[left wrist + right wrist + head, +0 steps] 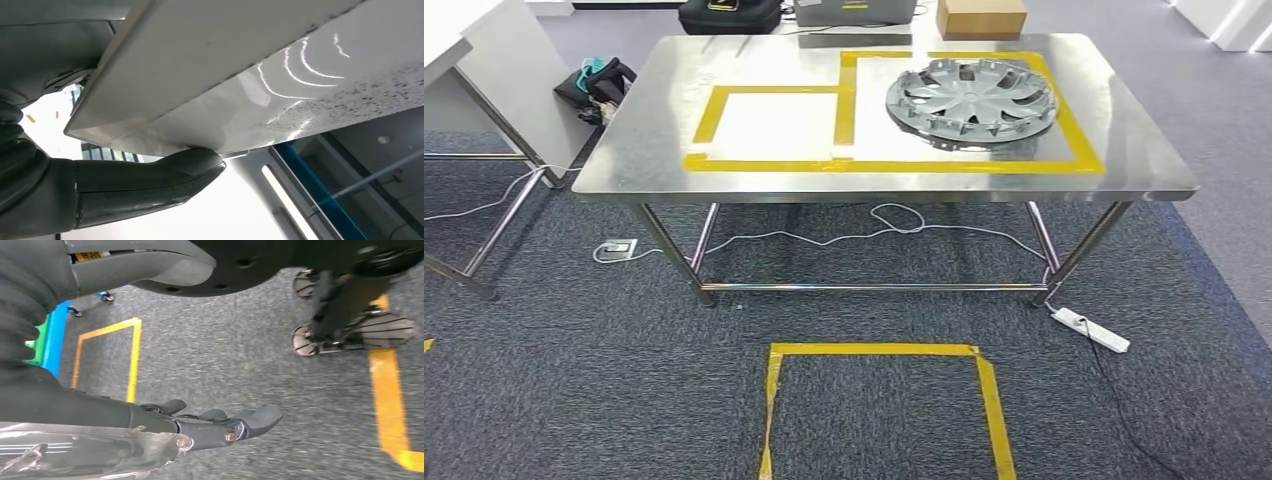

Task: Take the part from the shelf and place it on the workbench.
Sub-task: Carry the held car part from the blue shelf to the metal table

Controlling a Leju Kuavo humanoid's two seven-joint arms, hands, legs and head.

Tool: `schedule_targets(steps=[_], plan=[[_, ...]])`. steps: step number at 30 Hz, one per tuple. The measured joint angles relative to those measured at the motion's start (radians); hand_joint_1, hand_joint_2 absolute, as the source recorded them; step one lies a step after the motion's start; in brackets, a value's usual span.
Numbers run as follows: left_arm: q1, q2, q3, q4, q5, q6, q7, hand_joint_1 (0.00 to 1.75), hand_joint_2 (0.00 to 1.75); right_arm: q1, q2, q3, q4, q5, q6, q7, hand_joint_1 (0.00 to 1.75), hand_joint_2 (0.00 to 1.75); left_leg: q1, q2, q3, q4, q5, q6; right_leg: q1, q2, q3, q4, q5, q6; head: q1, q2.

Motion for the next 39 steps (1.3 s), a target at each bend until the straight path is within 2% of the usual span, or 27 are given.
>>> schedule_targets(steps=[1,4,5,7,10,12,15,29,31,33,35,37,38,39], plan=[[0.0,0.001,0.0,0.0,0.0,0.0,0.0,1.75,1.75,-0.001,0.0,0.0,0.0,-0.004,0.001,-0.002,0.0,1.75,-0.002,-0.001,-0.002,0.002,-0.001,0.004,-0.001,0.004,0.004,-0.012,-0.001,-0.003,0.0,0.0],[0.001,0.003,-0.002,0.0,0.0,0.0,0.001,1.75,1.75,0.0,0.0,-0.004,0.0,-0.012,0.001,-0.002,0.0,1.75,-0.005,0.001,-0.004,0.0,0.003,0.034,-0.001,0.008,0.003,-0.014,0.003,-0.007,-0.002,0.0],[0.0,0.003,-0.002,0.0,0.0,0.0,0.001,1.75,1.75,0.0,0.0,-0.005,0.0,-0.013,0.0,-0.001,0.0,1.75,-0.005,0.002,-0.003,-0.003,0.004,0.038,0.0,0.01,0.003,-0.014,0.003,-0.01,-0.002,0.0],[0.0,0.003,-0.003,0.0,0.0,-0.001,0.002,1.75,1.75,0.0,0.0,-0.006,0.0,-0.014,0.001,0.002,0.0,1.75,-0.004,0.004,0.0,-0.009,0.006,0.031,0.002,0.012,0.002,-0.014,0.003,-0.014,-0.002,0.0],[0.0,0.004,-0.006,0.0,-0.002,-0.005,0.004,1.75,1.75,0.0,0.0,-0.008,0.0,-0.014,0.004,0.002,0.0,1.75,-0.001,0.005,0.004,-0.016,0.008,0.002,0.004,0.011,0.002,-0.013,0.002,-0.02,-0.002,0.0],[0.0,0.004,-0.007,0.0,-0.002,-0.008,0.005,1.75,1.75,0.0,0.0,-0.01,0.0,-0.014,0.006,0.002,0.0,1.75,0.001,0.005,0.004,-0.017,0.009,-0.012,0.006,0.011,0.002,-0.013,0.002,-0.021,-0.002,0.0],[0.0,0.005,-0.011,0.002,-0.001,-0.019,0.014,1.75,1.75,0.0,-0.001,-0.013,0.0,-0.014,0.006,0.002,0.0,1.75,0.002,0.005,0.004,-0.017,0.008,-0.019,0.007,0.011,0.003,-0.013,0.002,-0.022,-0.001,0.0],[0.059,0.014,-0.02,0.006,-0.004,-0.084,0.025,1.75,1.75,0.004,-0.002,-0.014,0.0,-0.005,0.006,0.004,0.0,1.75,-0.004,0.005,0.003,-0.017,0.008,-0.018,0.001,0.011,0.005,-0.018,0.004,-0.021,-0.001,0.0],[0.06,0.011,-0.022,0.006,-0.015,-0.089,0.025,1.75,1.75,0.004,-0.001,-0.014,0.001,-0.004,0.006,0.004,0.0,1.75,-0.006,0.005,0.004,-0.019,0.006,-0.007,-0.004,0.011,0.009,-0.028,0.007,-0.012,-0.002,0.0],[0.061,0.008,-0.025,0.005,-0.021,-0.09,0.025,1.75,1.75,0.003,-0.001,-0.014,0.0,-0.003,0.006,0.005,0.0,1.75,-0.002,0.007,0.021,-0.052,0.018,0.012,-0.003,0.009,0.011,-0.04,0.011,-0.001,-0.004,0.0],[0.062,0.003,-0.029,0.003,-0.024,-0.088,0.024,1.75,1.75,0.003,-0.002,-0.014,0.0,-0.001,0.006,0.008,0.0,1.75,0.008,0.011,0.045,-0.089,0.035,0.02,-0.001,0.003,-0.011,0.006,-0.019,0.005,0.002,0.0],[0.065,-0.002,-0.03,0.003,-0.024,-0.084,0.023,1.75,1.75,0.004,-0.002,-0.014,0.0,0.002,0.006,0.013,0.0,1.75,0.012,0.015,0.052,-0.096,0.036,0.016,-0.006,-0.003,-0.069,0.126,-0.078,0.015,0.008,0.0],[0.066,-0.004,-0.031,0.003,-0.024,-0.082,0.022,1.75,1.75,0.005,-0.002,-0.014,0.0,0.003,0.006,0.015,0.0,1.75,0.016,0.016,0.052,-0.095,0.034,0.013,-0.01,-0.005,-0.098,0.181,-0.098,0.021,0.008,0.0],[0.068,-0.006,-0.031,0.003,-0.024,-0.08,0.02,1.75,1.75,0.006,-0.002,-0.014,0.0,0.005,0.006,0.016,0.0,1.75,0.02,0.016,0.052,-0.092,0.031,0.008,-0.015,-0.006,-0.113,0.208,-0.101,0.029,0.008,0.0]])
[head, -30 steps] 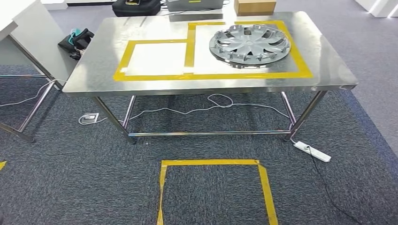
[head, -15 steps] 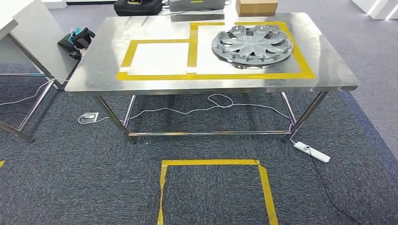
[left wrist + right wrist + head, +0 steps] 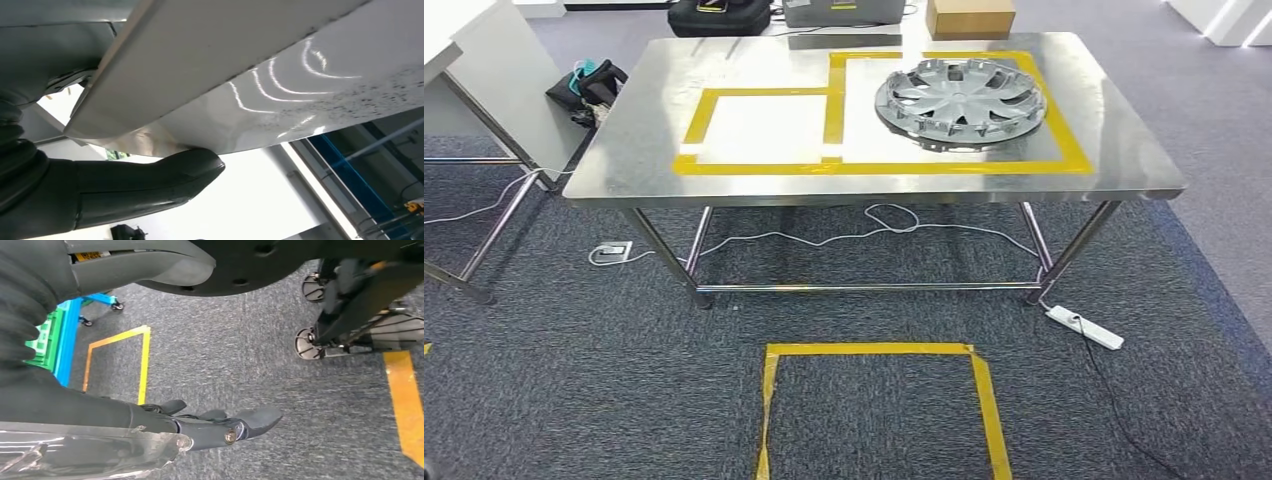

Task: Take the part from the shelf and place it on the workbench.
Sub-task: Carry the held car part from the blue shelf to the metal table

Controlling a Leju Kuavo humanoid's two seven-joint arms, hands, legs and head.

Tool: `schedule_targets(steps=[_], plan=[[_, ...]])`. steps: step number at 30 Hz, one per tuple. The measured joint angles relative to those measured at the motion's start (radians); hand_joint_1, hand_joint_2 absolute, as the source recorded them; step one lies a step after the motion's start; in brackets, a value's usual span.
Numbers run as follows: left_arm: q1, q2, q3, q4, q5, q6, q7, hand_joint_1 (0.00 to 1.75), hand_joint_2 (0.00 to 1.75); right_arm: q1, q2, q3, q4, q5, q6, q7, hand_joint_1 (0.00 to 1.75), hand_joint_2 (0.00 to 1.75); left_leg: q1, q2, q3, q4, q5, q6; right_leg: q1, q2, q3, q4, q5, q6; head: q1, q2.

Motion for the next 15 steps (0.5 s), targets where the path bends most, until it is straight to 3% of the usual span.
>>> schedule_targets(steps=[1,3,4,6,8,13,15], plan=[[0.002,-0.002,0.0,0.0,0.0,0.002,-0.002,1.75,1.75,0.002,0.0,0.0,0.0,0.001,0.0,0.001,0.0,1.75,0.006,-0.001,0.0,0.005,-0.004,-0.007,-0.006,-0.001,0.004,-0.011,0.016,0.009,0.0,0.0],[0.006,-0.006,0.0,0.0,0.0,0.004,-0.005,1.75,1.75,0.003,0.0,0.0,0.0,0.003,0.0,0.001,0.0,1.75,0.019,-0.002,-0.002,0.027,-0.02,-0.03,-0.022,0.0,0.063,-0.124,0.076,0.033,0.001,0.0],[0.007,-0.007,0.0,-0.001,0.0,0.005,-0.007,1.75,1.75,0.002,0.002,0.0,0.001,0.004,0.0,0.001,0.0,1.75,0.022,-0.003,-0.006,0.044,-0.032,-0.043,-0.028,0.007,0.092,-0.175,0.093,0.039,0.004,0.0],[0.009,-0.008,0.0,-0.004,0.0,0.008,-0.01,1.75,1.75,0.001,0.005,0.001,0.002,0.005,0.0,0.0,0.0,1.75,0.021,-0.004,-0.016,0.069,-0.049,-0.06,-0.034,0.018,0.117,-0.212,0.095,0.025,0.005,0.0],[0.011,-0.009,-0.001,-0.008,0.0,0.011,-0.014,1.75,1.75,0.001,0.006,0.001,0.003,0.007,0.0,0.0,0.0,1.75,0.021,-0.006,-0.017,0.072,-0.049,-0.058,-0.036,0.019,0.112,-0.205,0.095,0.0,-0.002,0.0],[0.011,-0.01,-0.002,-0.009,0.001,0.017,-0.017,1.75,1.75,0.003,0.007,0.002,0.003,0.01,0.002,0.0,0.0,1.75,0.019,-0.005,-0.015,0.067,-0.026,-0.033,-0.037,0.02,0.103,-0.208,0.101,-0.01,-0.018,0.0],[0.009,-0.01,-0.003,-0.009,0.001,0.018,-0.017,1.75,1.75,0.003,0.006,0.002,0.003,0.01,0.003,0.0,0.0,1.75,0.019,-0.003,-0.011,0.059,-0.031,-0.032,-0.03,0.021,0.103,-0.207,0.098,-0.017,-0.019,0.0]])
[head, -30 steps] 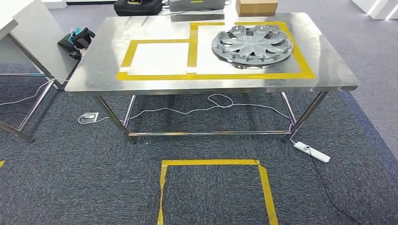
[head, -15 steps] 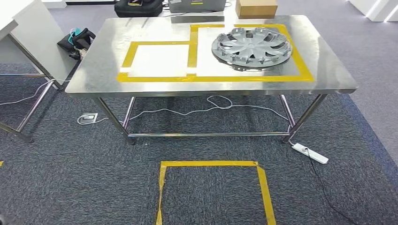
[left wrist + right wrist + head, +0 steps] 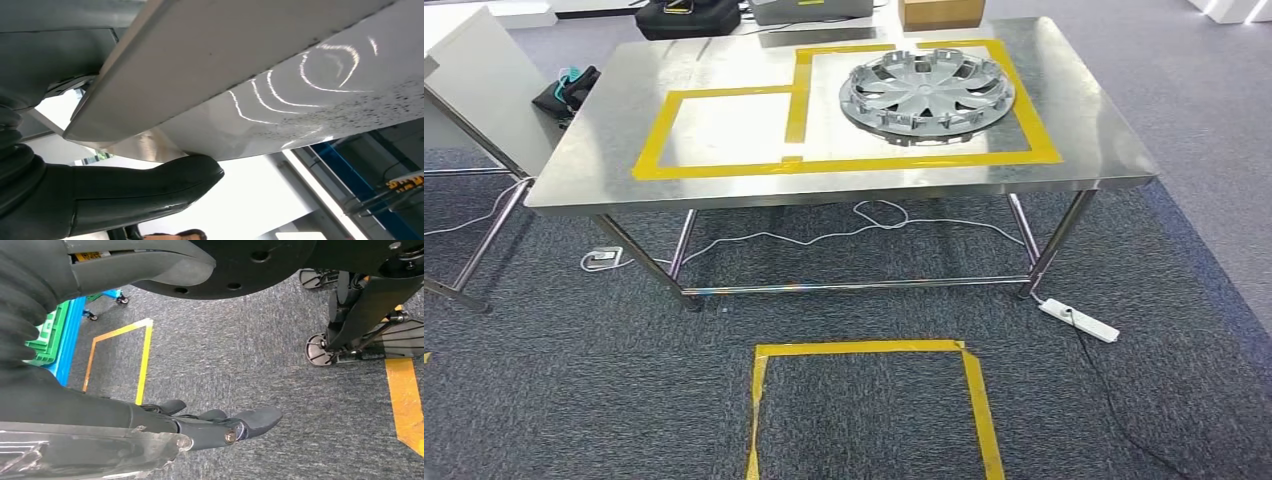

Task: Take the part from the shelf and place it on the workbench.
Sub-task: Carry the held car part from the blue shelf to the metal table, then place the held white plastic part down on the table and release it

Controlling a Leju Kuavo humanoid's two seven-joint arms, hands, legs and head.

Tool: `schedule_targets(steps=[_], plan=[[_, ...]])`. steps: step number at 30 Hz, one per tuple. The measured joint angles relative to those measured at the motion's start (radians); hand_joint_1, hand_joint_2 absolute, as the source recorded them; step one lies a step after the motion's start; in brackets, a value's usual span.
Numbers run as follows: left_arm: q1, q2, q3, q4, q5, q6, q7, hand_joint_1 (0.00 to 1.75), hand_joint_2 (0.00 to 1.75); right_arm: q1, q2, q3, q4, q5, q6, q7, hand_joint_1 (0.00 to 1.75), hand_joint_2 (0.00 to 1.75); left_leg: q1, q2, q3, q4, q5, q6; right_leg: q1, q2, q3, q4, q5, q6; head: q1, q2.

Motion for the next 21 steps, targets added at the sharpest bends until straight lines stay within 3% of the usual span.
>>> schedule_targets(steps=[1,4,5,21], plan=[[-0.001,0.0,0.0,0.0,0.0,0.0,0.0,1.75,1.75,0.0,-0.001,0.0,0.0,0.0,0.0,0.0,0.0,1.75,0.002,0.001,0.002,-0.005,-0.004,-0.008,0.004,0.0,0.0,0.001,-0.001,-0.003,0.0,0.0],[-0.002,0.0,-0.001,0.0,0.0,0.0,0.0,1.75,1.75,-0.001,-0.004,0.0,0.0,0.001,0.001,-0.001,0.0,1.75,0.009,0.003,0.006,-0.012,-0.012,-0.057,0.012,-0.004,0.002,0.001,-0.004,-0.007,0.002,0.0],[-0.002,0.0,-0.002,0.0,0.0,0.0,0.0,1.75,1.75,-0.001,-0.004,0.0,0.0,0.001,0.001,-0.001,0.0,1.75,0.01,0.003,0.006,-0.012,-0.013,-0.065,0.012,-0.004,0.004,-0.001,-0.004,-0.008,0.002,0.0],[-0.033,0.004,-0.018,0.002,-0.01,0.006,0.012,1.75,1.75,-0.003,-0.01,0.0,0.0,-0.001,0.004,-0.001,0.0,1.75,0.004,0.003,0.008,-0.012,-0.011,-0.046,0.007,-0.005,0.028,-0.039,0.013,0.01,0.002,0.0]])
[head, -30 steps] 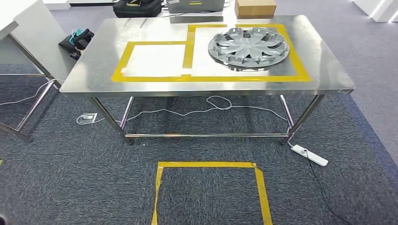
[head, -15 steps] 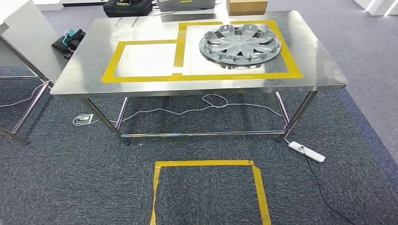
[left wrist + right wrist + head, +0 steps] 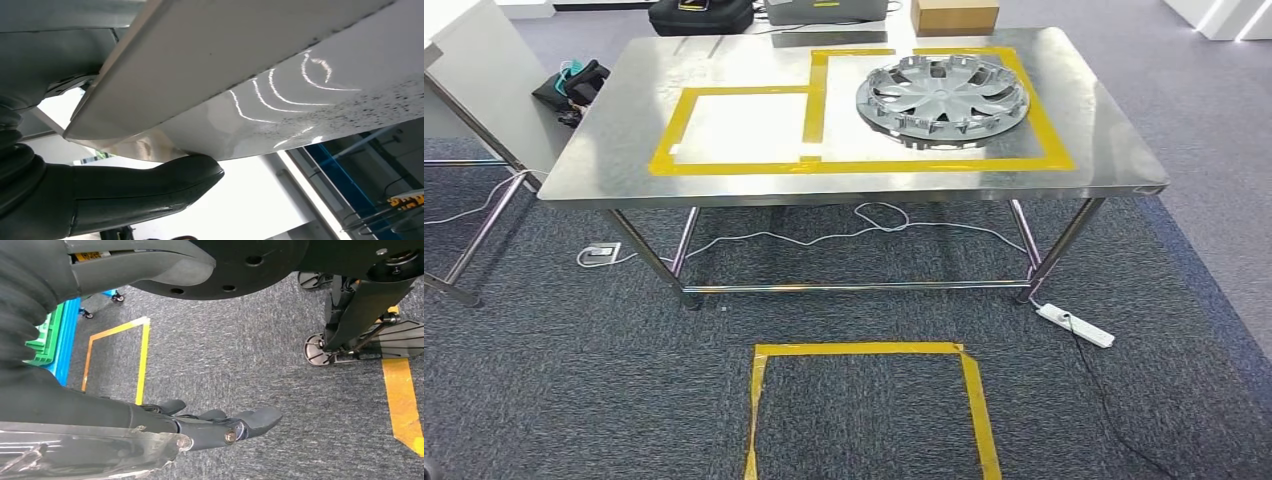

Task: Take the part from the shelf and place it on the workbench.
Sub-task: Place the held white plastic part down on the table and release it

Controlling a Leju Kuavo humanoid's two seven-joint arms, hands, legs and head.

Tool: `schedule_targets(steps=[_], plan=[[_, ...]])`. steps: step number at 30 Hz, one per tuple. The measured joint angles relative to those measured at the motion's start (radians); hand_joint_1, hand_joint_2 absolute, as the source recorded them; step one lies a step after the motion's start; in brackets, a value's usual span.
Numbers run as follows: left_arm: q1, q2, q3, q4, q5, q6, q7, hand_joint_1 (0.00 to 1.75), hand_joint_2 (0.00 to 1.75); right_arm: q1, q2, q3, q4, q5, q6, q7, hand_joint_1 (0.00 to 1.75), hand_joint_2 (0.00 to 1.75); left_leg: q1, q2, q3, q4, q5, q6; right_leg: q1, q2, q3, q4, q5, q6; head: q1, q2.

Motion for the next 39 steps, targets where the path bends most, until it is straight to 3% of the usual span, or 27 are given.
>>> schedule_targets(steps=[11,16,19,21,23,24,25,26,28,30,33,35,36,39], plan=[[-0.002,0.003,-0.012,0.002,-0.009,0.015,0.006,1.75,1.75,0.0,-0.001,0.0,0.0,-0.001,-0.003,-0.001,0.0,1.75,-0.003,0.0,0.0,0.001,-0.001,0.004,-0.003,0.0,0.001,-0.003,0.002,0.002,0.0,0.0],[-0.003,0.005,-0.021,0.003,-0.014,0.019,0.007,1.75,1.75,-0.001,-0.001,0.0,0.0,-0.001,-0.006,0.0,0.0,1.75,-0.011,0.001,-0.006,0.014,-0.011,0.031,-0.013,0.001,0.004,-0.011,0.005,0.015,-0.001,0.0],[-0.003,0.006,-0.024,0.002,-0.015,0.02,0.007,1.75,1.75,-0.002,-0.001,0.0,0.0,-0.001,-0.006,0.0,0.0,1.75,-0.01,0.003,0.005,-0.009,0.002,0.047,-0.014,-0.003,0.007,-0.018,0.005,0.026,0.001,0.0],[-0.003,0.006,-0.026,0.002,-0.015,0.02,0.008,1.75,1.75,-0.003,-0.002,0.0,0.0,-0.001,-0.006,0.0,0.0,1.75,-0.007,0.008,0.018,-0.03,0.013,0.056,-0.009,-0.013,-0.027,0.048,-0.032,0.024,0.008,0.0],[-0.003,0.007,-0.027,0.003,-0.015,0.021,0.008,1.75,1.75,-0.004,-0.003,0.0,0.0,-0.001,-0.006,0.0,0.0,1.75,-0.011,0.01,0.02,-0.031,0.011,0.061,-0.001,-0.017,-0.097,0.183,-0.086,0.02,0.013,0.0],[-0.003,0.007,-0.028,0.003,-0.015,0.021,0.009,1.75,1.75,-0.003,-0.004,0.0,0.0,-0.001,-0.006,0.0,0.0,1.75,-0.012,0.01,0.021,-0.031,0.009,0.062,0.002,-0.018,-0.127,0.236,-0.099,0.019,0.013,0.0],[-0.002,0.007,-0.028,0.004,-0.016,0.022,0.009,1.75,1.75,-0.002,-0.004,0.0,0.0,-0.001,-0.006,0.0,0.0,1.75,-0.014,0.01,0.023,-0.03,0.006,0.062,0.004,-0.018,-0.141,0.254,-0.092,0.019,0.013,0.0],[-0.002,0.007,-0.028,0.004,-0.016,0.022,0.009,1.75,1.75,-0.001,-0.005,0.0,0.0,-0.001,-0.006,0.0,0.0,1.75,-0.014,0.009,0.026,-0.027,0.002,0.06,0.006,-0.018,-0.135,0.233,-0.067,0.018,0.013,0.0],[-0.002,0.007,-0.028,0.004,-0.016,0.022,0.009,1.75,1.75,-0.001,-0.006,-0.001,0.0,-0.001,-0.006,0.0,0.0,1.75,-0.013,0.006,0.032,-0.016,-0.012,0.051,0.006,-0.015,-0.08,0.115,-0.003,0.018,0.014,0.0],[-0.003,0.008,-0.028,0.005,-0.016,0.023,0.01,1.75,1.75,-0.004,-0.007,-0.001,0.001,-0.001,-0.005,0.0,0.0,1.75,-0.016,0.004,0.03,0.002,-0.031,0.038,0.006,-0.01,-0.033,0.032,0.014,0.008,0.013,0.0],[-0.004,0.01,-0.029,0.004,-0.017,0.025,0.012,1.75,1.75,-0.004,-0.007,-0.001,0.001,-0.002,-0.003,0.001,0.0,1.75,-0.015,0.004,0.029,0.008,-0.047,0.025,0.011,-0.009,-0.025,0.028,-0.007,-0.021,0.007,0.0],[-0.004,0.012,-0.029,0.004,-0.018,0.026,0.013,1.75,1.75,-0.003,-0.008,-0.001,0.001,-0.002,-0.004,0.001,0.0,1.75,-0.012,0.017,0.018,0.039,-0.063,0.02,0.012,-0.013,-0.019,0.029,-0.014,-0.037,0.004,0.0],[-0.004,0.013,-0.029,0.004,-0.018,0.027,0.013,1.75,1.75,-0.003,-0.008,-0.001,0.001,-0.002,-0.005,0.001,0.0,1.75,-0.012,0.025,-0.007,0.086,-0.083,0.018,0.013,-0.015,-0.014,0.028,-0.018,-0.043,0.001,0.0],[-0.004,0.013,-0.03,0.005,-0.018,0.028,0.013,1.75,1.75,-0.002,-0.008,-0.001,0.001,-0.002,-0.005,0.002,0.0,1.75,-0.016,0.035,-0.136,0.288,-0.14,0.021,0.017,-0.022,0.004,0.028,-0.036,-0.051,-0.002,0.0]])
